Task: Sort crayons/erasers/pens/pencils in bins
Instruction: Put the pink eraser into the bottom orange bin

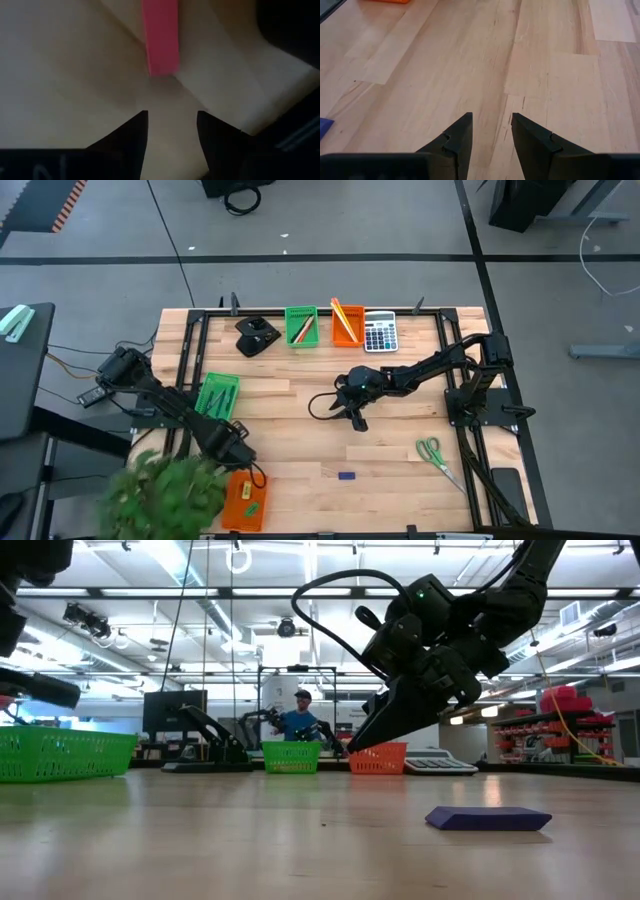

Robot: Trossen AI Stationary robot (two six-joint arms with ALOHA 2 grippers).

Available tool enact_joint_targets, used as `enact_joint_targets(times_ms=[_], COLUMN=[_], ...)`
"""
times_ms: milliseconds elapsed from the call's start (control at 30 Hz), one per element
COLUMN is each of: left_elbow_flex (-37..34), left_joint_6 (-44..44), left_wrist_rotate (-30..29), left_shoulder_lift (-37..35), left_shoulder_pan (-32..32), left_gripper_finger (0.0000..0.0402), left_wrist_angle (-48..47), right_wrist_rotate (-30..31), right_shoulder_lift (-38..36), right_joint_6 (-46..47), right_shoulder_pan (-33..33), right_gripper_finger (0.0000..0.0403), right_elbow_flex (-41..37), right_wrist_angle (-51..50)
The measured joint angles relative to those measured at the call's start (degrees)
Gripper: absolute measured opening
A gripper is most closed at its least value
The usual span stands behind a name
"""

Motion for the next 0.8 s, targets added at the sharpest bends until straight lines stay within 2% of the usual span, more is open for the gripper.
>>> enact_joint_targets(times_ms=[267,400,500,633,800], left_elbow_flex=[3.03,3.14,3.14,3.11,3.11], left_joint_6=[-2.96,0.74,5.26,9.66,3.52], left_wrist_rotate=[0.08,-0.37,-5.75,-16.95,-28.78], left_shoulder_lift=[-0.02,-0.02,-0.02,0.00,0.00], left_shoulder_pan=[-0.01,-0.01,0.01,1.05,4.00], left_gripper_finger=[0.0173,0.0173,0.0175,0.0175,0.0173], left_wrist_angle=[-4.20,-3.02,-3.52,-4.80,-2.77], right_wrist_rotate=[-0.01,-0.01,0.01,0.00,0.13], right_shoulder_lift=[0.00,0.00,0.00,0.00,-0.02], right_joint_6=[0.01,0.01,0.01,0.15,0.79], right_shoulder_pan=[0.02,0.07,0.07,0.07,0.03], right_gripper_finger=[0.0142,0.0142,0.0142,0.0142,0.0142], right_elbow_flex=[0.00,0.00,-0.01,0.00,-0.02], right_wrist_angle=[-0.02,-0.33,-0.83,-1.05,-1.05])
